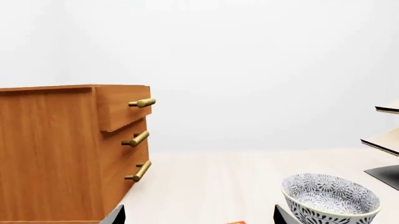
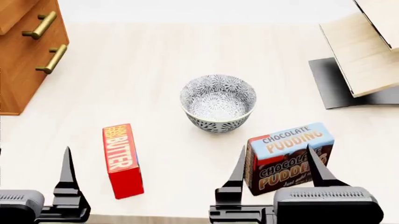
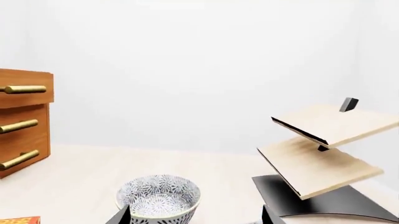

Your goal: Close the top drawer of the cabinet and put the bowl on top of it.

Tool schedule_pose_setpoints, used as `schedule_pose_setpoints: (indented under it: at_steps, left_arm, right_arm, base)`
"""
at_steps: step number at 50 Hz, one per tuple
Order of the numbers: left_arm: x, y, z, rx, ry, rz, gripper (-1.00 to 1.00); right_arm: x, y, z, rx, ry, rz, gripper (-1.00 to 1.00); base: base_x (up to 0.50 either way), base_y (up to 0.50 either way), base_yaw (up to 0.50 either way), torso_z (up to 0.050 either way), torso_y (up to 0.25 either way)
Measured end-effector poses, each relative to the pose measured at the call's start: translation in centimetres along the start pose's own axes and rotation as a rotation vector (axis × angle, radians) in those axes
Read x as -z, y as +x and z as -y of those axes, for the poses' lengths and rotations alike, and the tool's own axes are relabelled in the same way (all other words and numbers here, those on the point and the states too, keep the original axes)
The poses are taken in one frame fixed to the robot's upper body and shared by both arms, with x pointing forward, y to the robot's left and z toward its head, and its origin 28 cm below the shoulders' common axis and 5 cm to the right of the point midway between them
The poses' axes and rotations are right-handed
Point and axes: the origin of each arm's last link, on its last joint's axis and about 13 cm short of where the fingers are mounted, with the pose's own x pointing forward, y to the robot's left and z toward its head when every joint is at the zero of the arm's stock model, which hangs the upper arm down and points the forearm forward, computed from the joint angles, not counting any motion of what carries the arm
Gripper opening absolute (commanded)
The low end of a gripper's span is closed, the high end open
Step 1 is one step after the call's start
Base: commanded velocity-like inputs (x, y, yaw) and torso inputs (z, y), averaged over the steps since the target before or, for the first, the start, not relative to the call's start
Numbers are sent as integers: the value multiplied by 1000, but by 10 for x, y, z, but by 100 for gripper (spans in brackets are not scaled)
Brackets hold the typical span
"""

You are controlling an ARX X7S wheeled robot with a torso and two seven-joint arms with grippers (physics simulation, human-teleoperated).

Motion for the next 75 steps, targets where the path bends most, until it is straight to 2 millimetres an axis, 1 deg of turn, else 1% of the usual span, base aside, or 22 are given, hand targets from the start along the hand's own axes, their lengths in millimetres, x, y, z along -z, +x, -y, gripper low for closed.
schedule_pose_setpoints:
  at_steps: [15, 32, 41, 61, 75]
  left_arm:
    - [-5, 0, 0, -7, 3, 19, 100]
    - [-6, -1, -1, -11, 2, 24, 100]
    - [-6, -2, -2, -12, 4, 26, 100]
    - [-6, -3, -1, -10, 1, 26, 100]
    - [-5, -4, -1, -10, 6, 23, 100]
  right_arm:
    - [-1, -2, 1, -4, 3, 10, 100]
    - [1, -3, -1, -19, 7, 11, 100]
    - [1, -4, -3, -26, 12, 12, 100]
    - [3, -4, -3, -36, 8, 13, 100]
    - [5, -4, -3, -29, 13, 8, 100]
  base:
    - [0, 486, 0, 0, 0]
    - [0, 497, 0, 0, 0]
    - [0, 105, 0, 0, 0]
    - [0, 500, 0, 0, 0]
    - [0, -11, 0, 0, 0]
